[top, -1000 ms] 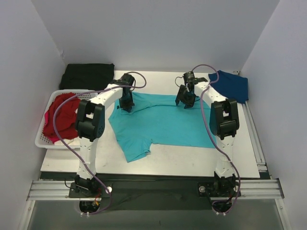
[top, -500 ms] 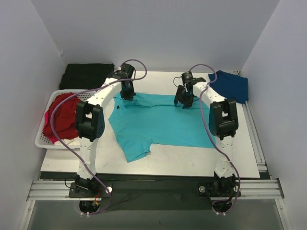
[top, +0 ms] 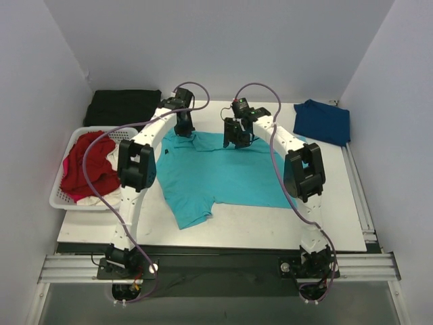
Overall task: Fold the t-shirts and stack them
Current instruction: Fold the flattened tshirt in 1/3 of the way
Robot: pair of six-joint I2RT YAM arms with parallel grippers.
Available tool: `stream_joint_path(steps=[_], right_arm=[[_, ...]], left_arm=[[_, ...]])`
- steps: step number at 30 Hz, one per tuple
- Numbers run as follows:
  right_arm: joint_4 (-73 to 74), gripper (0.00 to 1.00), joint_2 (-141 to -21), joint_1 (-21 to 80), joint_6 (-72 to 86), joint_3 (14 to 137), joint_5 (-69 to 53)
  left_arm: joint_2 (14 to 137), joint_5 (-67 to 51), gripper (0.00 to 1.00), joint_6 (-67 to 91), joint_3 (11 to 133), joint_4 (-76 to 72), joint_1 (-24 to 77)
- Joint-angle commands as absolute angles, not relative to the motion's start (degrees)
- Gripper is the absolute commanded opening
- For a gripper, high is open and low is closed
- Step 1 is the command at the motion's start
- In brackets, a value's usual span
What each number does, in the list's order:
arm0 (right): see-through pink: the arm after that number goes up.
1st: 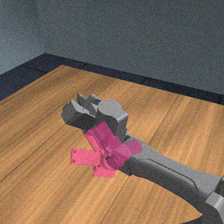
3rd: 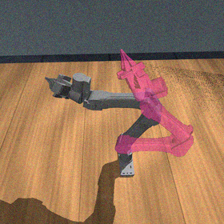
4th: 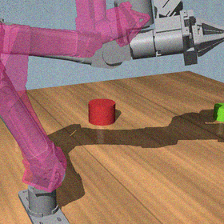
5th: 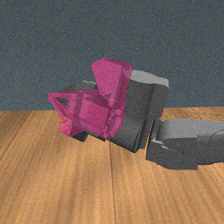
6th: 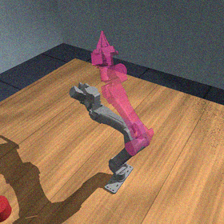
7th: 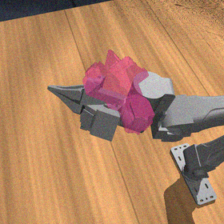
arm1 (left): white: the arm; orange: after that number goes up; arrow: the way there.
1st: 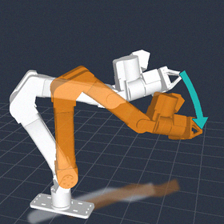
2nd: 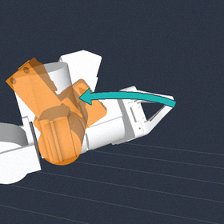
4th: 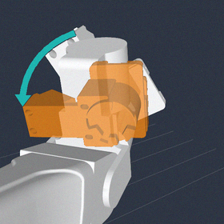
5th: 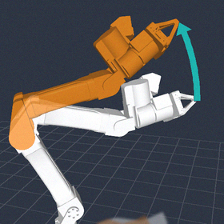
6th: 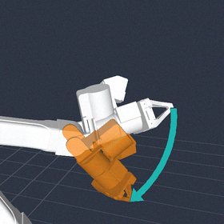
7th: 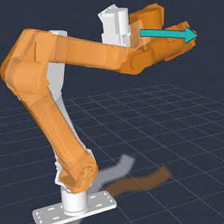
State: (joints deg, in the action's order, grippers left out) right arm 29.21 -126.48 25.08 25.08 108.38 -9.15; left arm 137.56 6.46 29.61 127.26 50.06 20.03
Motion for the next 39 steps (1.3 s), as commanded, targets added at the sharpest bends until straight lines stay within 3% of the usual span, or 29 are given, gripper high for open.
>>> stream_joint_path(steps=[1, 19, 27, 39], right_arm=[[31.38, 0.48, -127.53, 26.01, 22.77, 109.69, -9.84], [31.29, 0.46, -128.31, 26.80, 21.97, 109.33, -10.10], [30.24, 0.24, -135.43, 30.14, 22.06, 118.81, -14.94], [17.33, 0.40, -136.41, 33.93, 28.82, 116.90, -15.03]], left_arm=[[139.57, 8.00, 0.00, 30.32, 130.34, 50.80, 19.25], [136.14, 4.66, 0.00, 29.71, 127.53, 45.88, 18.28], [139.65, 2.90, 0.00, 29.00, 130.96, 47.11, 17.93], [141.42, -7.11, 0.00, 31.64, 129.73, 47.29, 13.45]])
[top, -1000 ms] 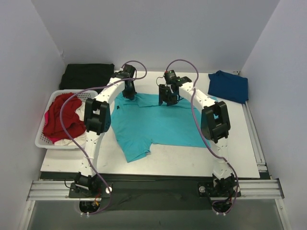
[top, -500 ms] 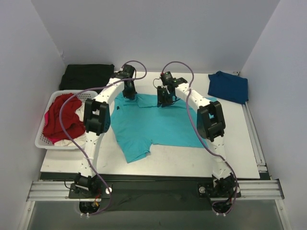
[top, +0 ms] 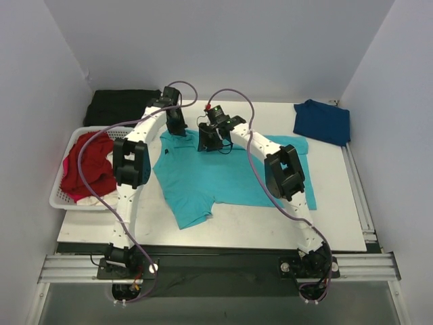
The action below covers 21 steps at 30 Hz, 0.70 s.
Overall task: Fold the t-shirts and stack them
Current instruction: Fold the flattened tshirt in 1/3 of the way
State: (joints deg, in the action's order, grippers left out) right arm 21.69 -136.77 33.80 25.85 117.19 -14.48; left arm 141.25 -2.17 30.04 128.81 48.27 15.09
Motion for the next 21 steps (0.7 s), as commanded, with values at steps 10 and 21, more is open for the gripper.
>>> stream_joint_path(steps=[10, 21], right_arm=[[11.17, 0.42, -140.09, 34.54, 34.10, 116.72, -16.96], [10.37, 0.40, -144.31, 34.72, 33.66, 120.76, -13.36]], left_arm=[[143.44, -17.13, 0.00, 34.45, 128.50, 45.27, 10.11], [144.05, -20.57, 0.00, 34.63, 127.27, 44.12, 9.40]])
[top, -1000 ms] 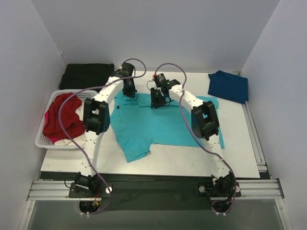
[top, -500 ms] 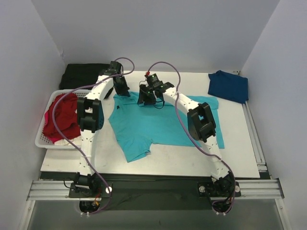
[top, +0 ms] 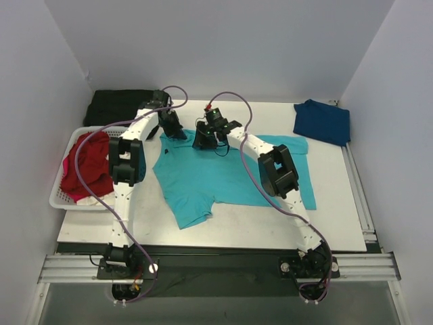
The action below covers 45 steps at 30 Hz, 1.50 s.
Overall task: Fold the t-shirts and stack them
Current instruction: Fold the flattened tshirt in 1/3 of the way
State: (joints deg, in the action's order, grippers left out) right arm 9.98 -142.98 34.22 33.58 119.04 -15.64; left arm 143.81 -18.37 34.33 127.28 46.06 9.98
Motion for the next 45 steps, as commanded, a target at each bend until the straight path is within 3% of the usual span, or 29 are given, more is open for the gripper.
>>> stream_joint_path(steps=[1, 10, 22, 24, 25, 29, 34, 45], right_arm=[[10.37, 0.40, -144.58, 34.72, 33.75, 121.20, -13.19], [10.99, 0.22, -143.35, 34.63, 33.05, 119.27, -12.13], [12.22, 0.11, -142.56, 34.63, 31.73, 117.86, -10.81], [12.39, 0.19, -142.47, 34.63, 31.12, 117.77, -10.55], [12.31, 0.32, -142.56, 34.72, 30.77, 117.77, -9.94], [12.30, 0.40, -143.09, 34.89, 30.50, 118.91, -9.49], [11.69, 0.46, -144.92, 35.42, 30.41, 121.45, -9.66], [18.45, 0.46, -148.45, 35.68, 31.20, 126.47, -6.16]], left_arm=[[144.05, -20.57, 0.00, 34.54, 127.09, 44.21, 9.23], [143.26, -19.86, 0.00, 33.66, 125.25, 43.77, 8.61], [141.59, -19.34, 0.00, 32.78, 121.55, 42.80, 8.44], [141.42, -19.25, 0.00, 32.70, 121.29, 42.71, 8.44], [141.33, -19.34, 0.00, 32.78, 121.03, 42.71, 8.44], [141.42, -19.77, 0.00, 32.87, 120.50, 42.54, 8.44], [141.15, -21.09, 0.00, 32.96, 119.62, 42.54, 8.44], [135.09, -25.57, 0.00, 33.84, 110.66, 38.94, 8.61]])
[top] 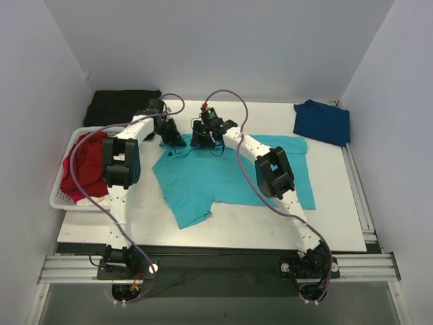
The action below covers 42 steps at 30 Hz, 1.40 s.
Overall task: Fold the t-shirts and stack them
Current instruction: Fold the flattened tshirt in 1/3 of the way
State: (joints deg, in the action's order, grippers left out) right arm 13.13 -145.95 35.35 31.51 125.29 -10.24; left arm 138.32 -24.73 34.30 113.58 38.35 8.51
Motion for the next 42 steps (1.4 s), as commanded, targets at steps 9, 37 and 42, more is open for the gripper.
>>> stream_joint_path(steps=[9, 37, 42], right_arm=[[21.01, 0.21, -147.92, 35.60, 31.20, 126.57, -4.13], [21.09, 0.12, -143.62, 36.21, 26.46, 126.74, -0.70], [21.01, 0.26, -142.91, 36.39, 25.75, 126.65, -0.18]], left_arm=[[133.59, -24.26, 0.00, 32.52, 111.69, 39.20, 8.52], [135.97, -21.10, 0.00, 30.41, 124.36, 38.32, 8.61], [135.79, -20.48, 0.00, 30.23, 126.38, 39.20, 8.70]])
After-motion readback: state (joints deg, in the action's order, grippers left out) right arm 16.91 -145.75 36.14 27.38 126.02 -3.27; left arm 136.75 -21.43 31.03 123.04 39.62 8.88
